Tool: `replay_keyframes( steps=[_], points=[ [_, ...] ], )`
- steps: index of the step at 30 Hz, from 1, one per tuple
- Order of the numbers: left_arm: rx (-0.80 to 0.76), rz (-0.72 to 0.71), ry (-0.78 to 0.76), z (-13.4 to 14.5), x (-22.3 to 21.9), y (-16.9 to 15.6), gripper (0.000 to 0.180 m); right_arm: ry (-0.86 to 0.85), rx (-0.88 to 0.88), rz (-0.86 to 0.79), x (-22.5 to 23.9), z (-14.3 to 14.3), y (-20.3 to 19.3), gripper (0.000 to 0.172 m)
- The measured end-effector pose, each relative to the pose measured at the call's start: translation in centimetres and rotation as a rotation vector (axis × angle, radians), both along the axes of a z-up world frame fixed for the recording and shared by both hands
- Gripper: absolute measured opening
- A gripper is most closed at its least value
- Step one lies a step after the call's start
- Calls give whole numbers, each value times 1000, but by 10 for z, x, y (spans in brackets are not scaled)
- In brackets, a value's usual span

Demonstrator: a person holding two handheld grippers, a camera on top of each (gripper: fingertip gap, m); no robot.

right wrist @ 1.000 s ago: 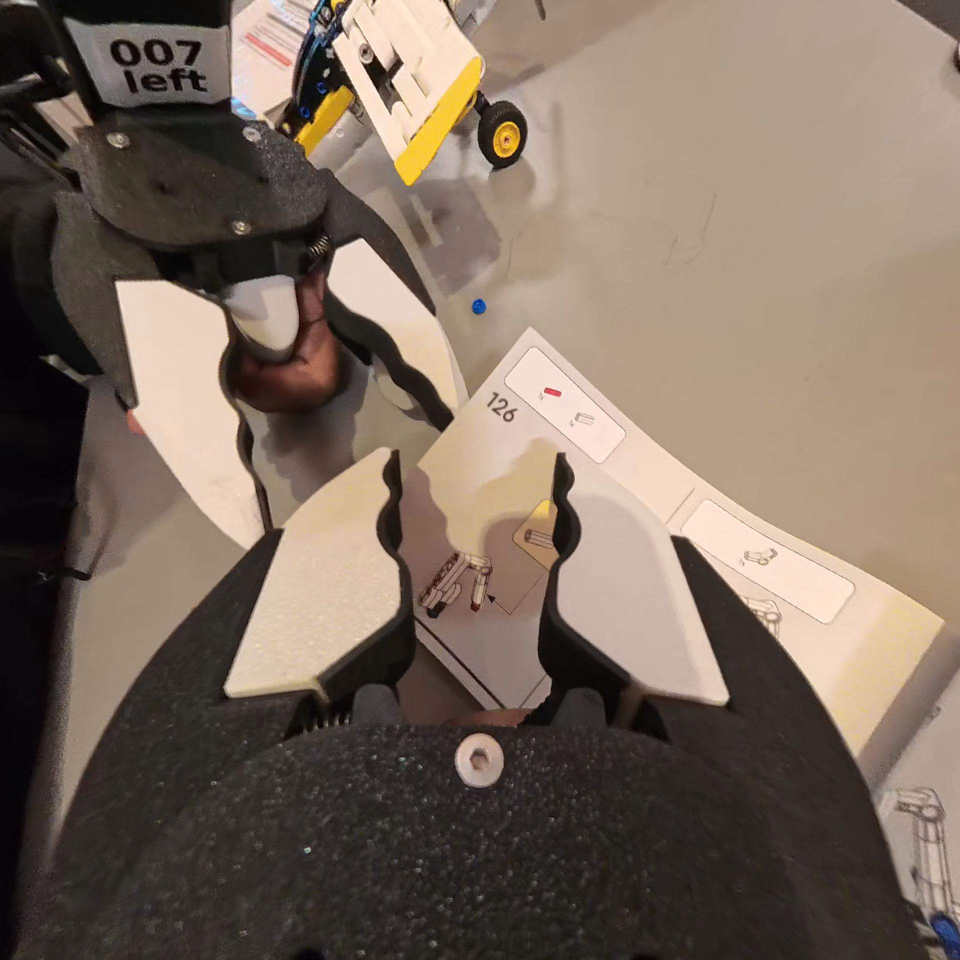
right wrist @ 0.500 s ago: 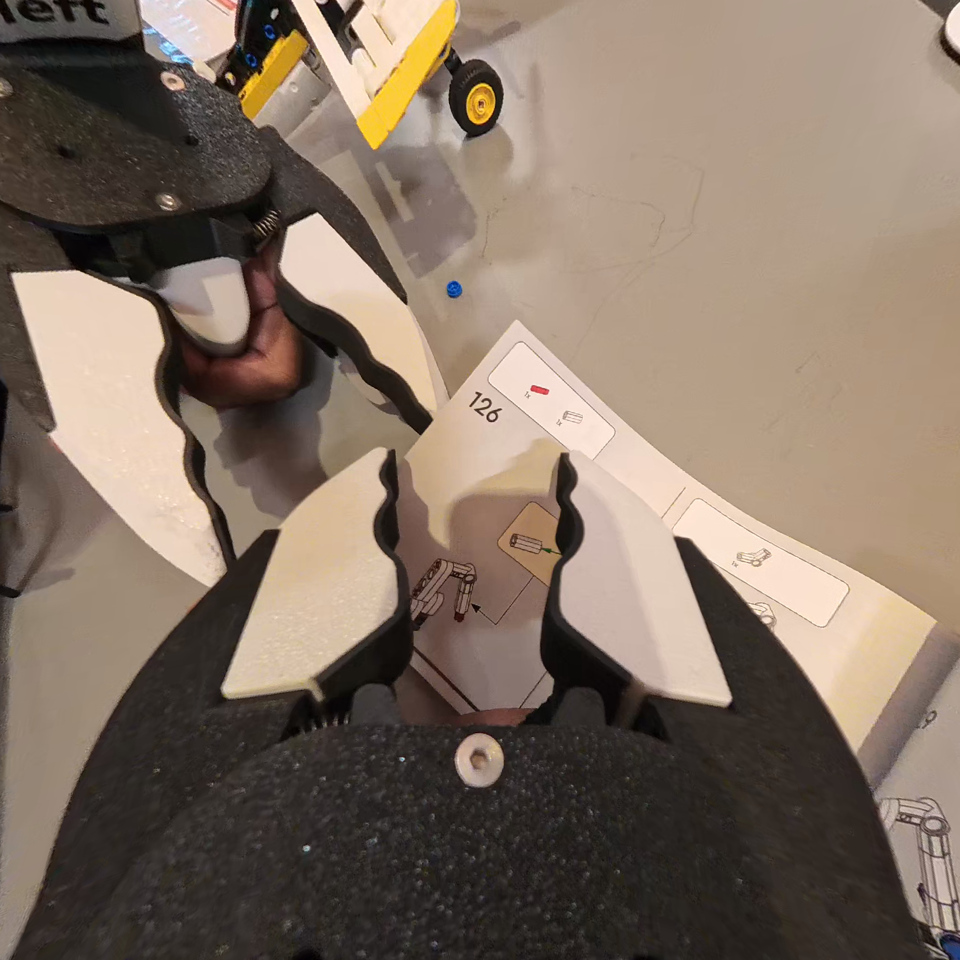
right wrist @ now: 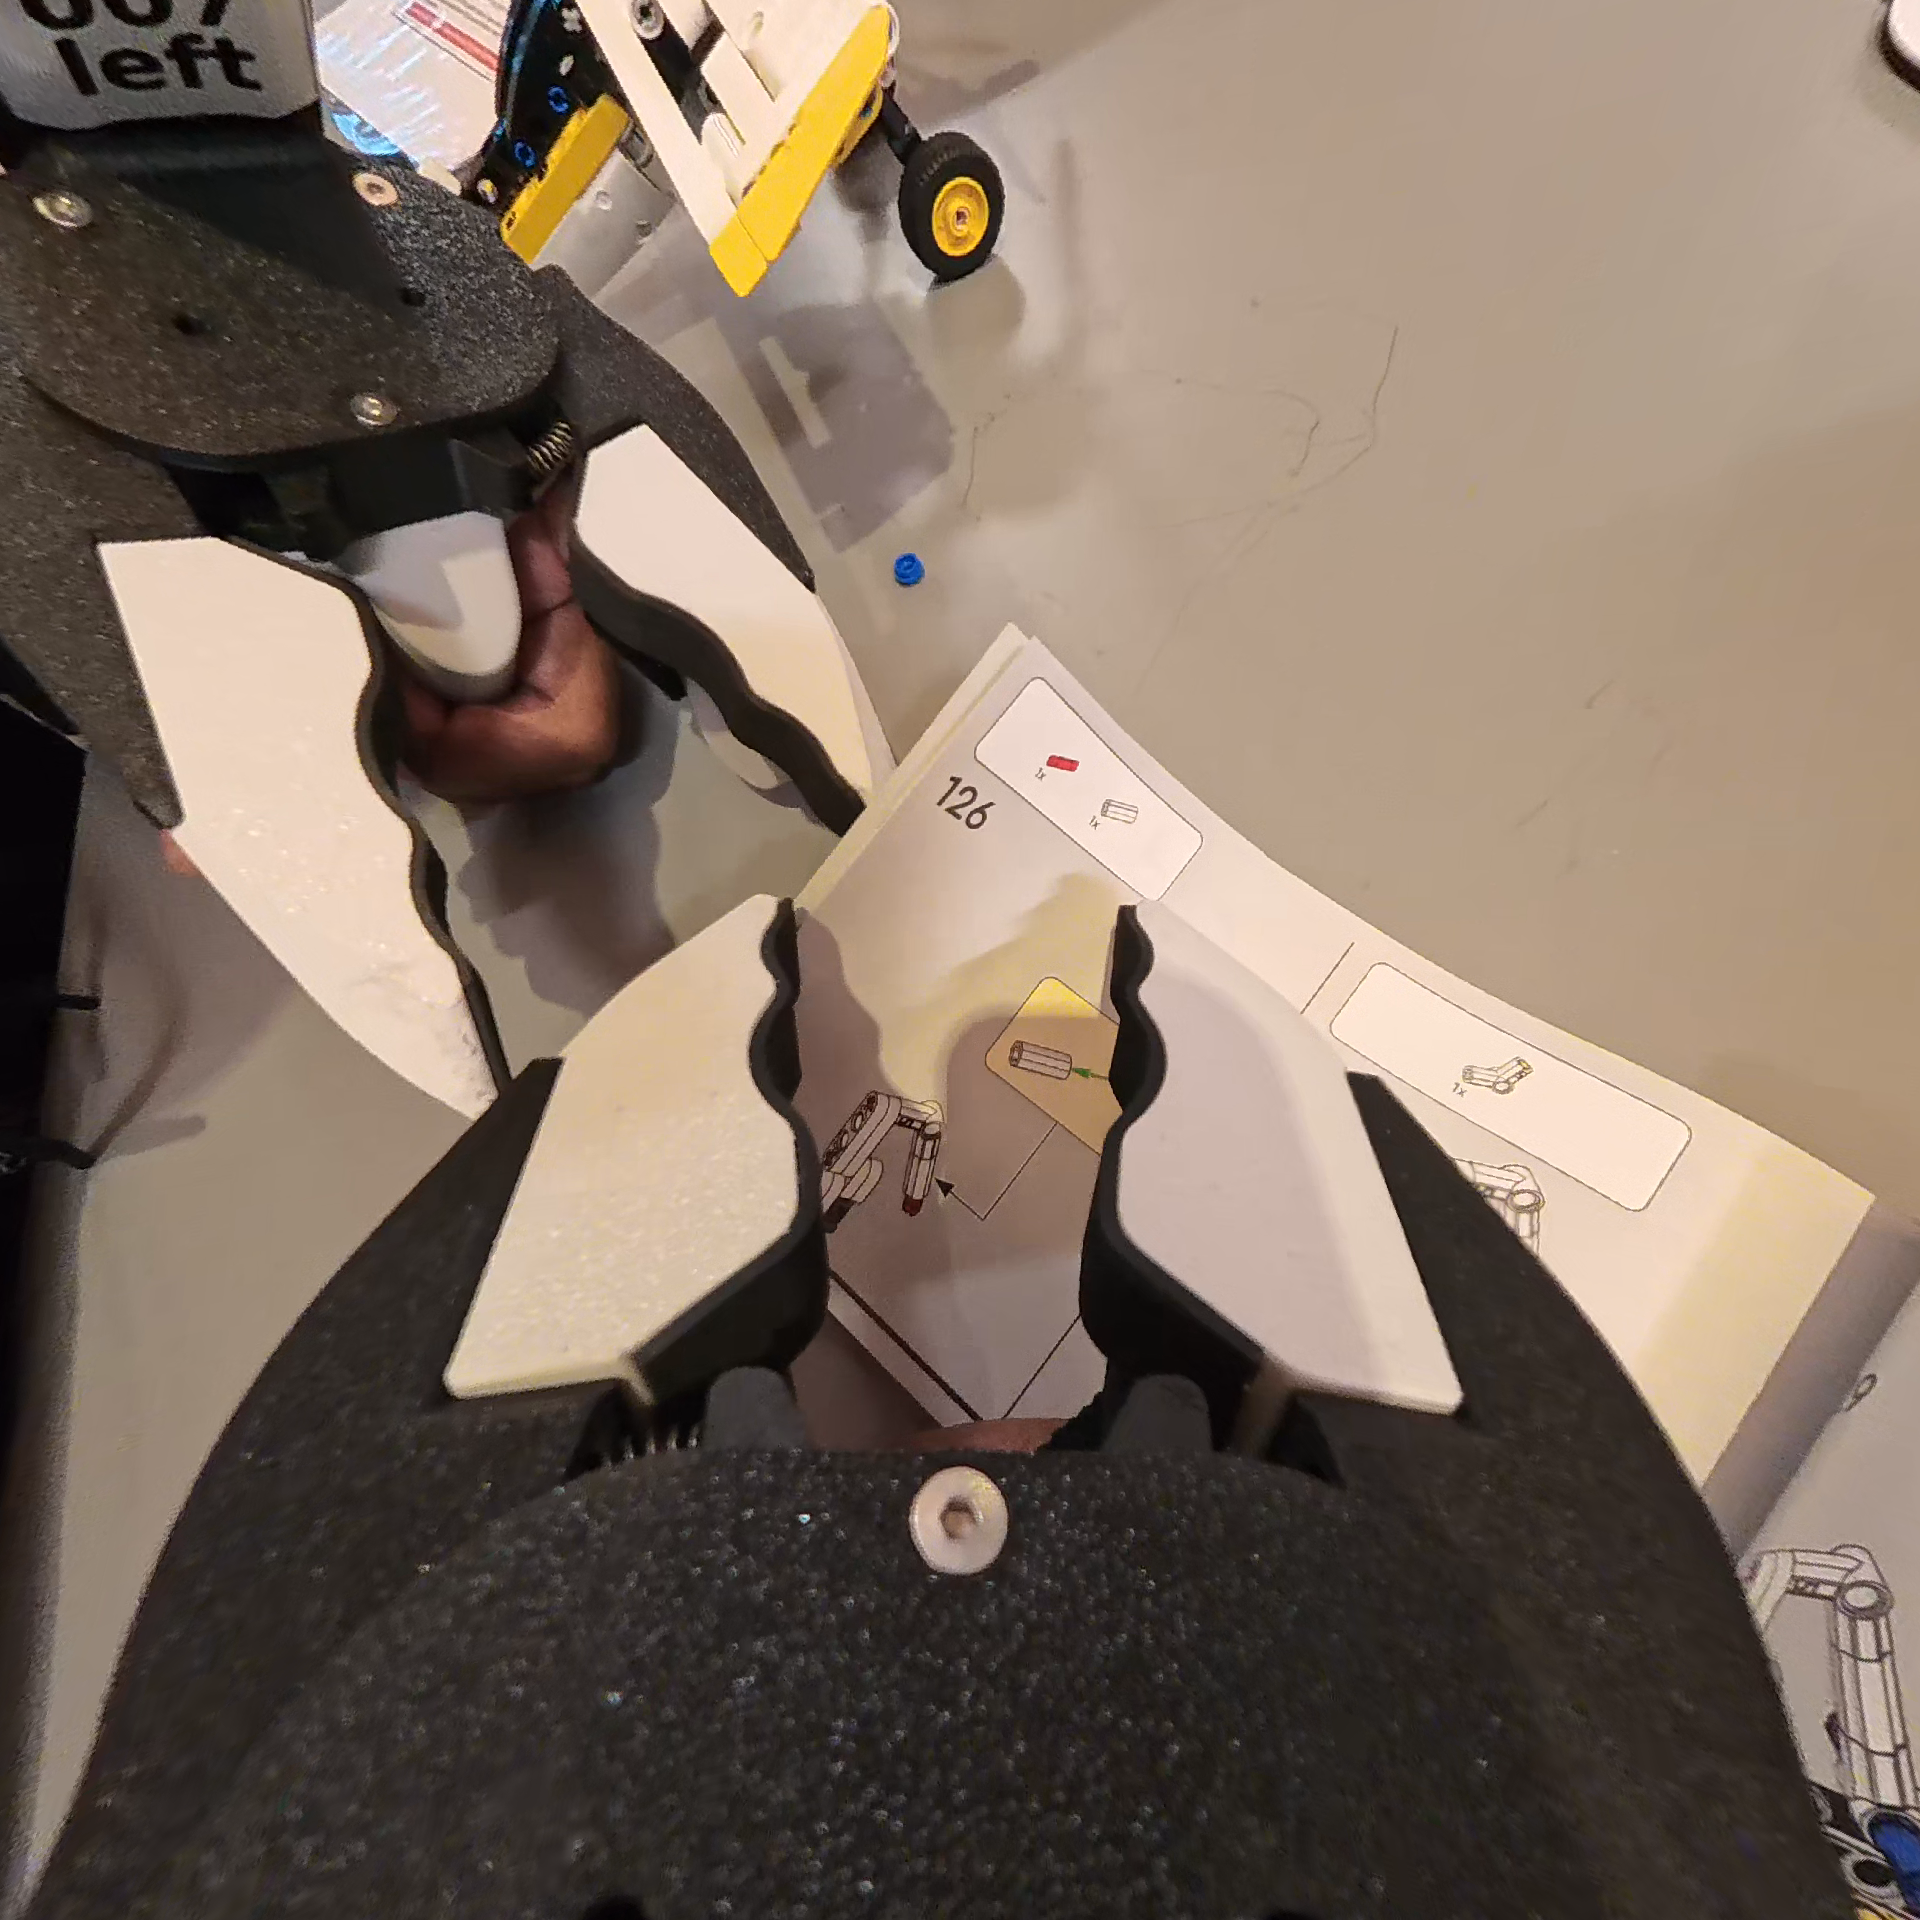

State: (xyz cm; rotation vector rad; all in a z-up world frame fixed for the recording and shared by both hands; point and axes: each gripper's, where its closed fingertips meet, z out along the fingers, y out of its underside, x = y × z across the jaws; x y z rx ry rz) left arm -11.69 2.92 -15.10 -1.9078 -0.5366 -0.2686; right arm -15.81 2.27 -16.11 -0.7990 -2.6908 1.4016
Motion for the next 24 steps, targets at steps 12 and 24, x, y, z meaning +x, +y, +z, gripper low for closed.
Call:
replay_keyframes(
  steps=[12,24],
  points=[
    [-8,1,-2,-1,0,-1,76,-37,-25,30,5,-4,-2,58],
    [-9,2,-4,-1,-1,-1,76,-55,-39,42,7,-5,-2,58]
  ],
)
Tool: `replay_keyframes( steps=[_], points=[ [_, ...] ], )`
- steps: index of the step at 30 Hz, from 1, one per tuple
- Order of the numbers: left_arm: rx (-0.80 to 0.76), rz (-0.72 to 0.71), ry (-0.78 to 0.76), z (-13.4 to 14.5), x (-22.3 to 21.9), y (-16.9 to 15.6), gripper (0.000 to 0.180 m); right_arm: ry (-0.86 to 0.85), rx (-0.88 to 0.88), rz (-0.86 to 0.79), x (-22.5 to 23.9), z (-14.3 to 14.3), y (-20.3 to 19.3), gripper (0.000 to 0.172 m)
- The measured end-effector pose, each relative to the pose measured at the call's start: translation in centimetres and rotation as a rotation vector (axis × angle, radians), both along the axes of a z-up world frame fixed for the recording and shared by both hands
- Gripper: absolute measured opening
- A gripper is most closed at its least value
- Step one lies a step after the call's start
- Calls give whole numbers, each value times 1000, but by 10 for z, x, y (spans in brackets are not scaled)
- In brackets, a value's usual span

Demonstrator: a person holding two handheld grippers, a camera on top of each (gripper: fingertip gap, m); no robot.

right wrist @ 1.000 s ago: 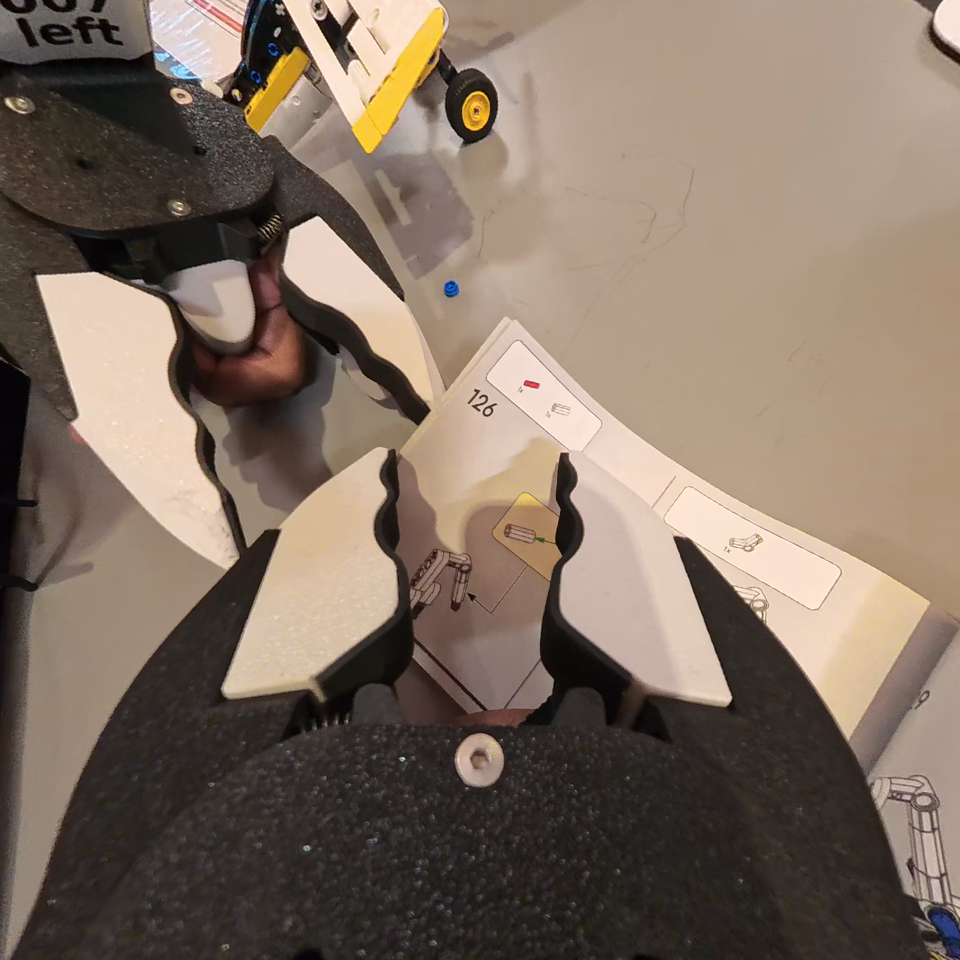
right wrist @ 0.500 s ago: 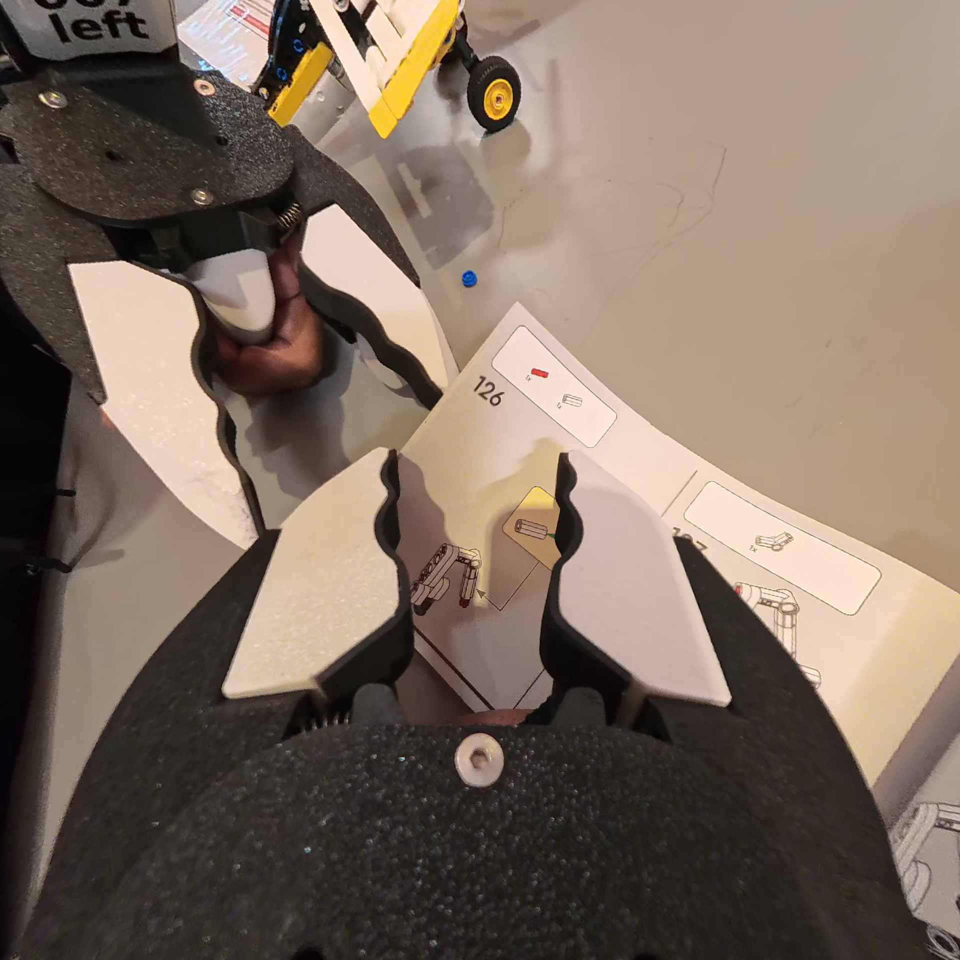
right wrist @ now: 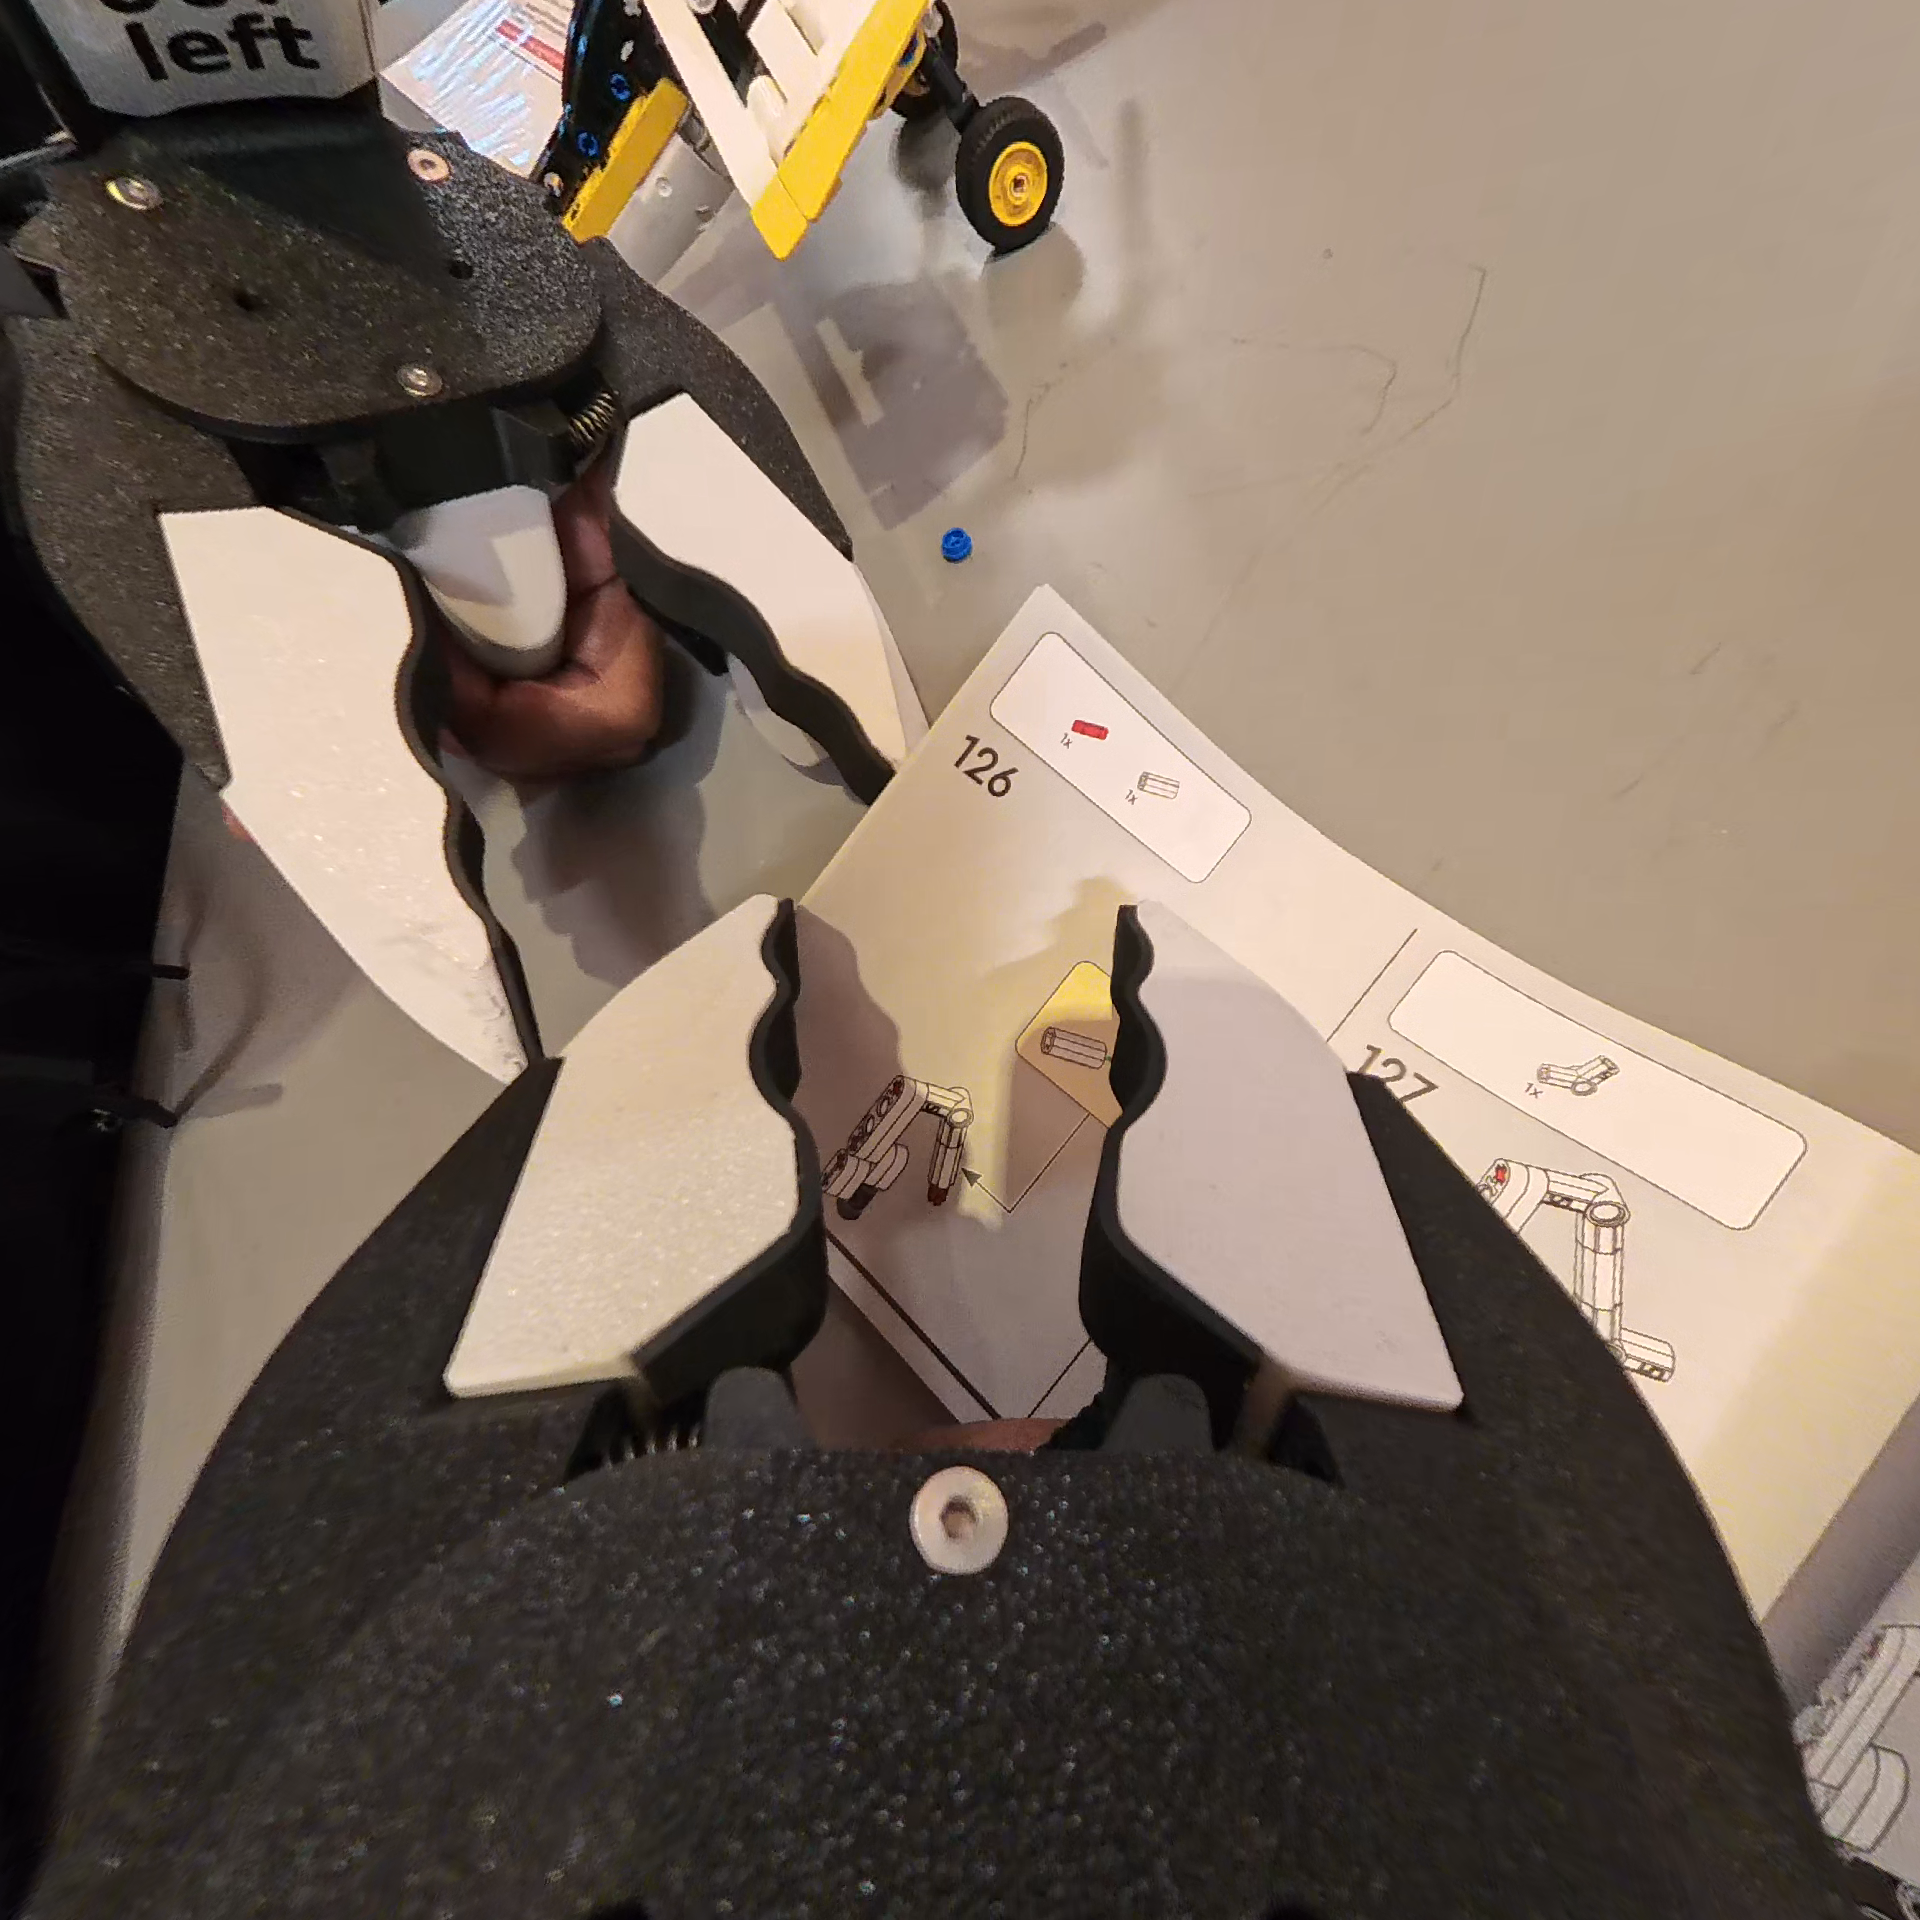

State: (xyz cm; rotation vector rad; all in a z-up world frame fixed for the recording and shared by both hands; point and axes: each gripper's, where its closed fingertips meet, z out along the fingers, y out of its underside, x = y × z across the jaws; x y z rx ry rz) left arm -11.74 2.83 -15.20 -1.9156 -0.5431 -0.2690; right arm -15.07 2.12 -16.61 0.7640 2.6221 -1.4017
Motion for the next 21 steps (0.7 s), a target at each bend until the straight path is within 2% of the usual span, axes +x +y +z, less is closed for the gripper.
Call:
replay_keyframes(
  steps=[13,15,21],
  points=[
    [-1,1,-1,0,0,0,76,18,14,23,4,-1,1,58],
    [0,1,-2,0,0,0,76,87,38,70,9,0,2,59],
    [3,4,-12,0,-1,-1,76,464,223,315,38,-7,20,61]
  ],
)
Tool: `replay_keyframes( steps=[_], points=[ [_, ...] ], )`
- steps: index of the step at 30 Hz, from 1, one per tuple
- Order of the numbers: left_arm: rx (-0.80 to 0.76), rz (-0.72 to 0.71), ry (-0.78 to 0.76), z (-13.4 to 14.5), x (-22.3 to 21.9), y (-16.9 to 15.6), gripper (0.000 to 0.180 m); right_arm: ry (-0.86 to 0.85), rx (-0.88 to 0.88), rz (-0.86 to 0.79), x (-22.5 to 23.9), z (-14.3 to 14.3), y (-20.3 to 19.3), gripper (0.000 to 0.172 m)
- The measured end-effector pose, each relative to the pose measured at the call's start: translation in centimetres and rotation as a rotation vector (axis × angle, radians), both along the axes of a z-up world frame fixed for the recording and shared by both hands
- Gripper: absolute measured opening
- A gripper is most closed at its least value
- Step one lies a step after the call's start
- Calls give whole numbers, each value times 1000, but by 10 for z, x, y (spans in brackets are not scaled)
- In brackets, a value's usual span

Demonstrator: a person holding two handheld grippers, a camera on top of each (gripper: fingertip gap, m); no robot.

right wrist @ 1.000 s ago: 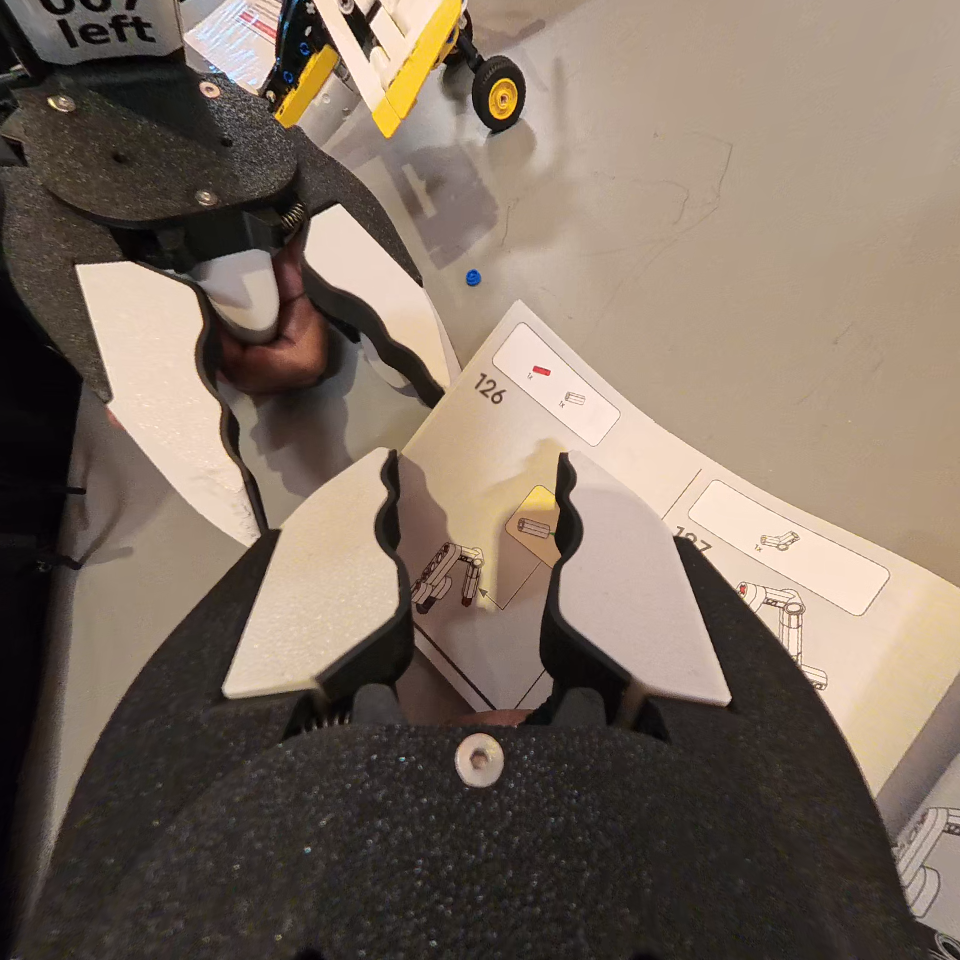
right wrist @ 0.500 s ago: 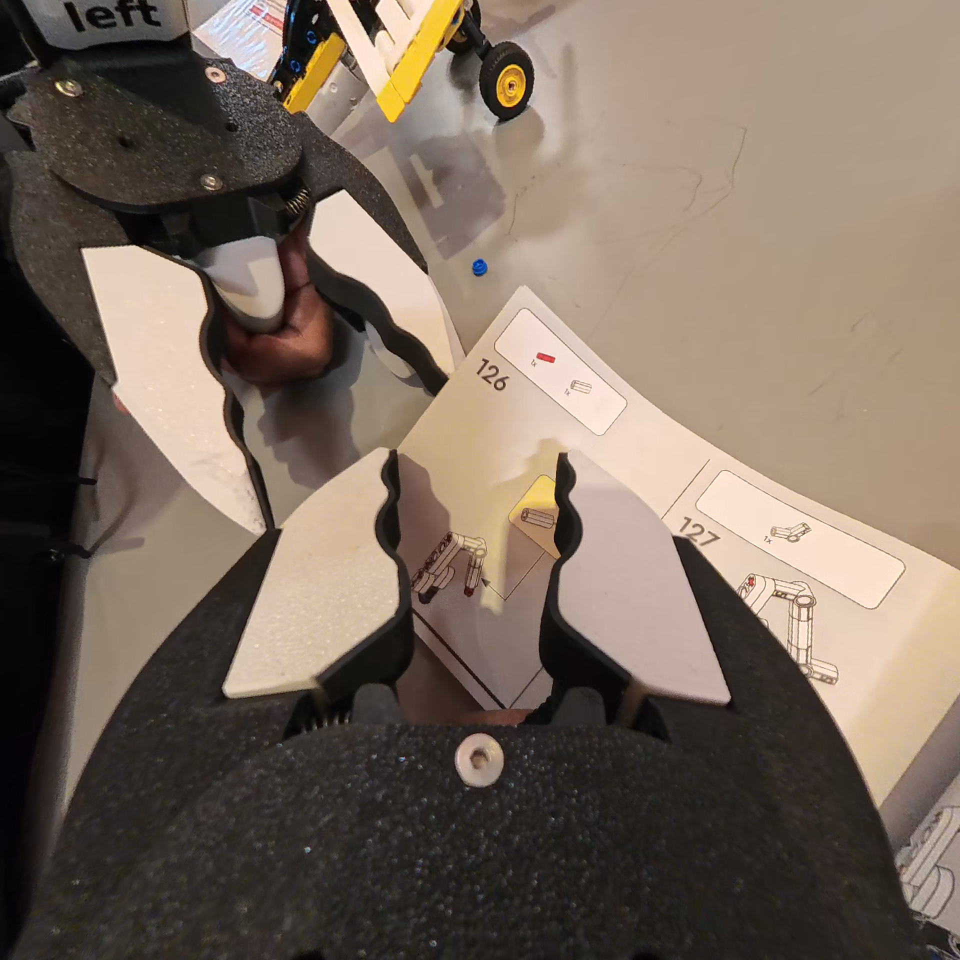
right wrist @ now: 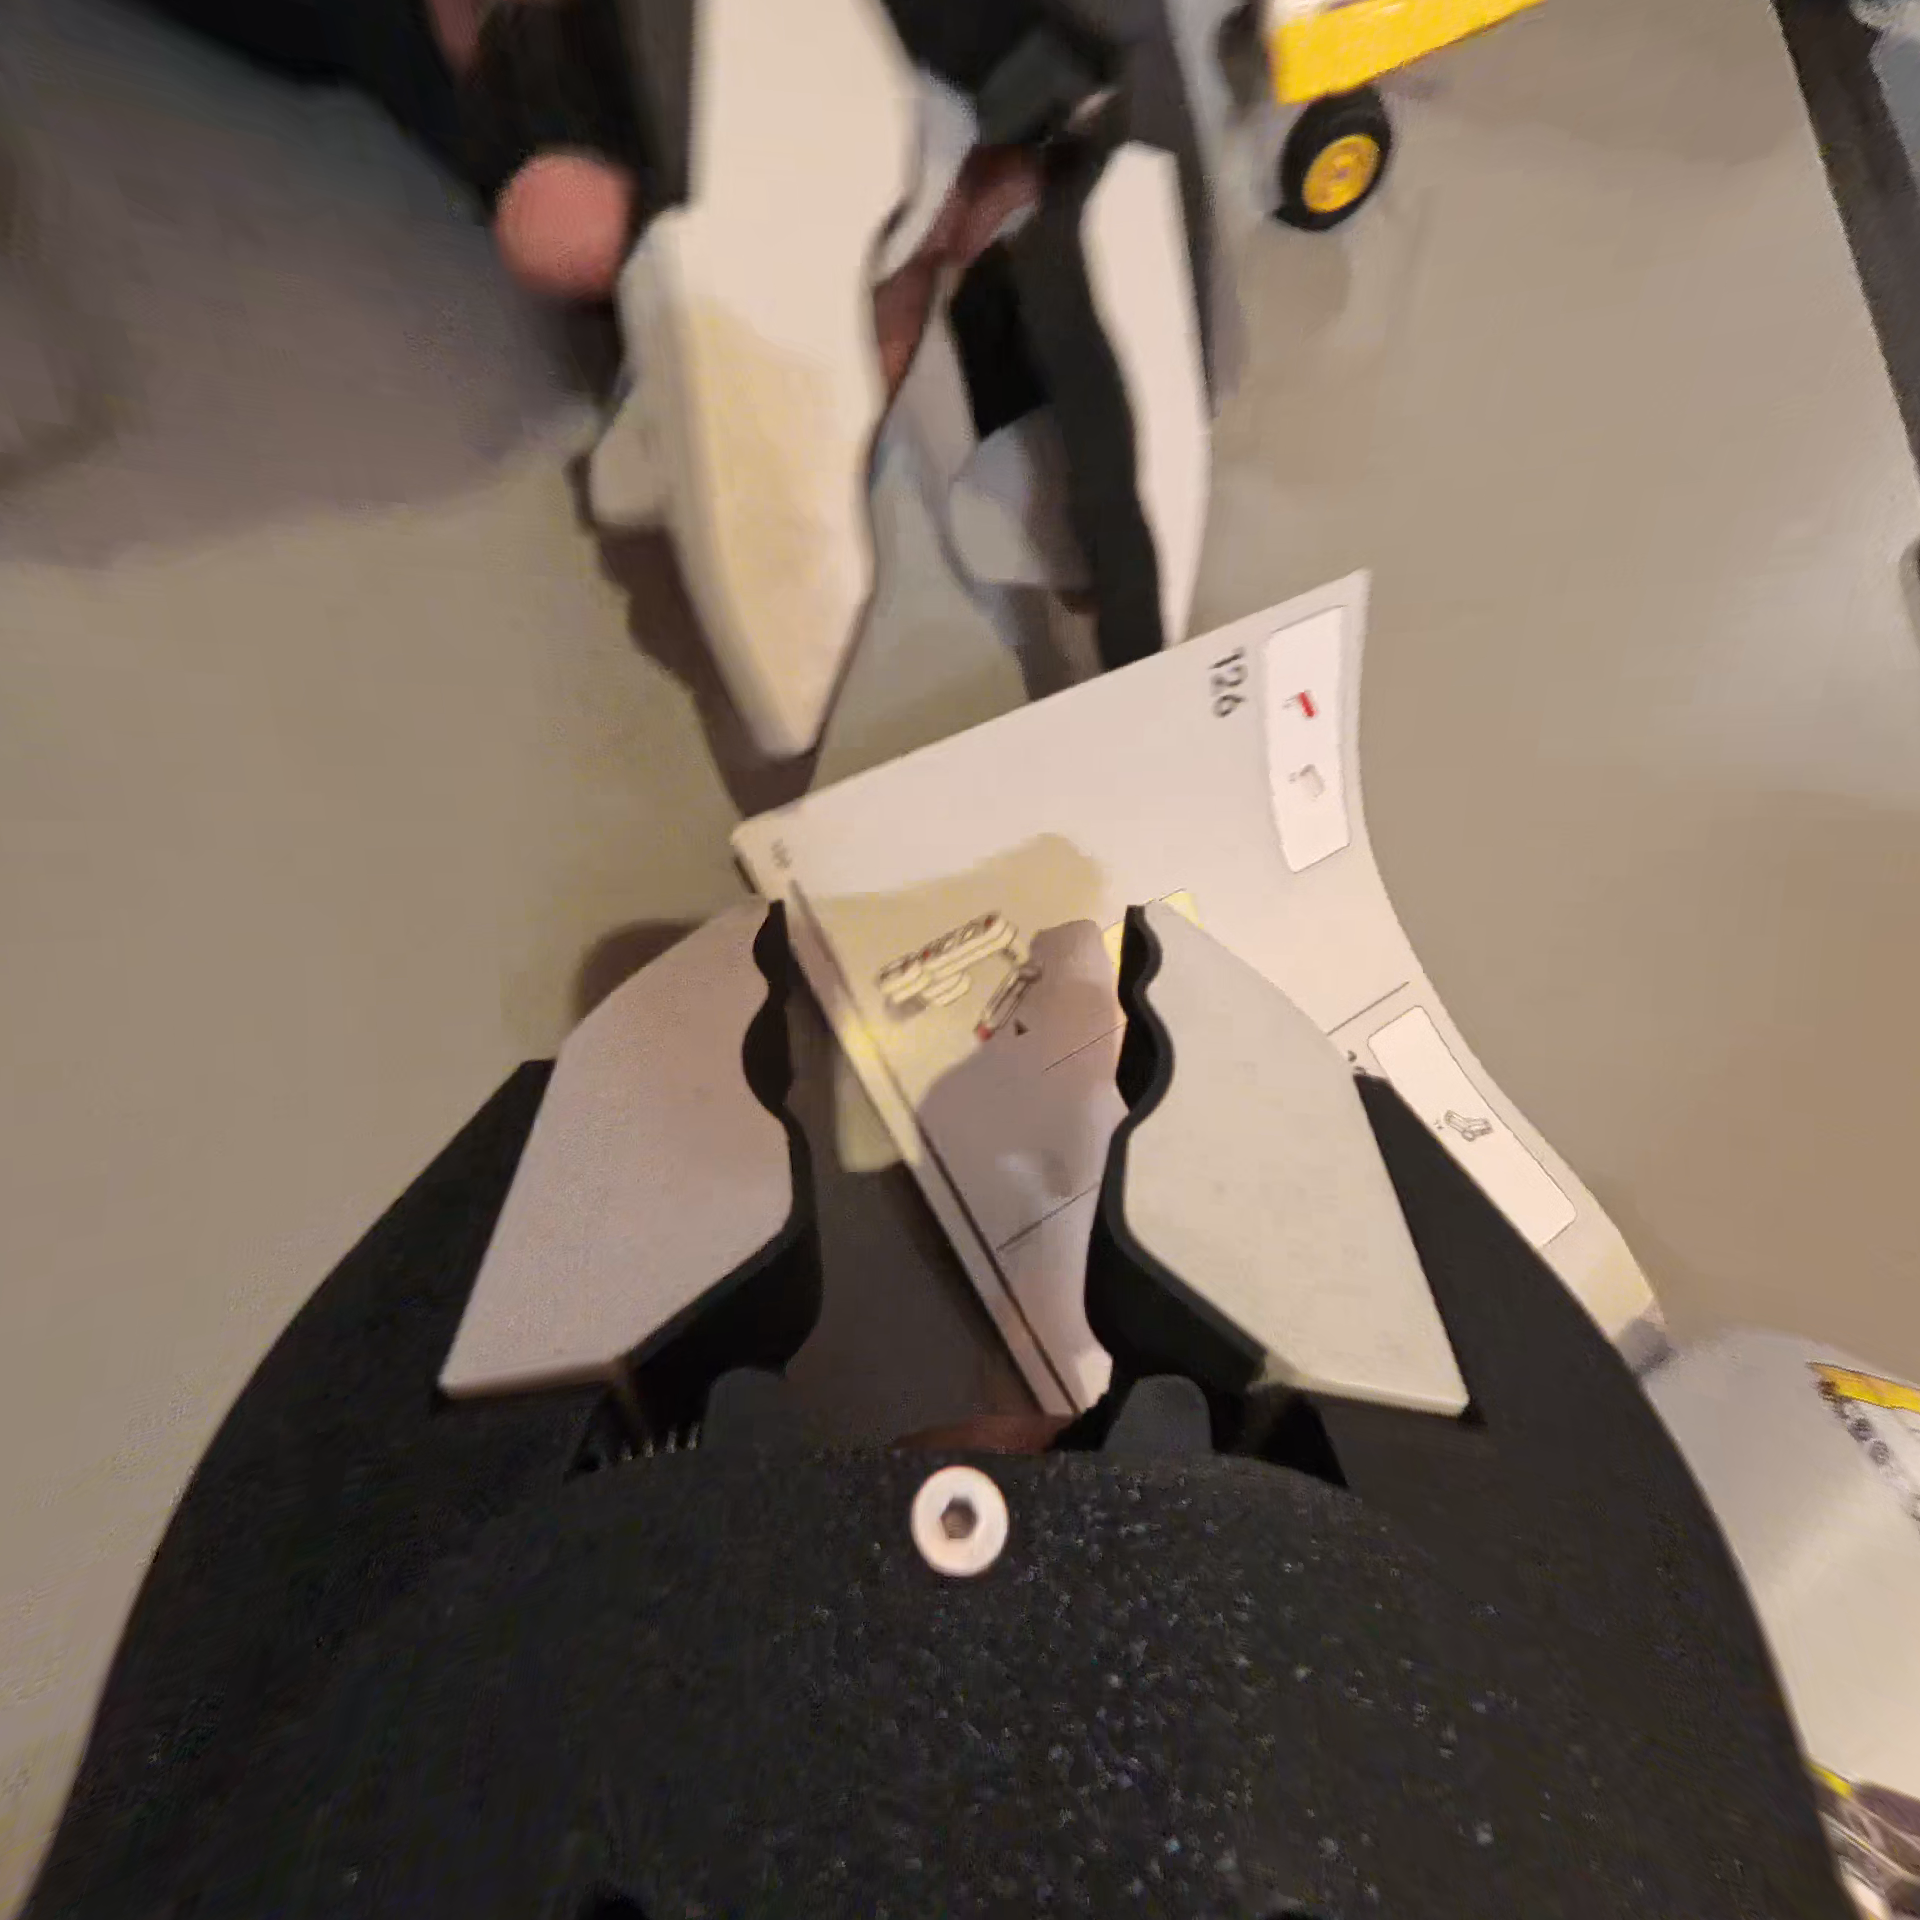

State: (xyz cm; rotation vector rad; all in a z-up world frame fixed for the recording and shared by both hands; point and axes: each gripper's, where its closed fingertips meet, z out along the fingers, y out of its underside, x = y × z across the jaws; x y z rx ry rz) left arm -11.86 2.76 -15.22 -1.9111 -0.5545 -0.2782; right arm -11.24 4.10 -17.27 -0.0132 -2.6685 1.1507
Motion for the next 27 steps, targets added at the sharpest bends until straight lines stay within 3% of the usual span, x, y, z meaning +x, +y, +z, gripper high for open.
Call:
replay_keyframes(
  steps=[7,27],
  points=[
    [-1,10,-8,0,-2,0,74,59,39,8,6,-13,0,60],
    [-7,11,-6,-2,-2,0,74,-102,-135,-60,-5,0,6,59]
  ],
)
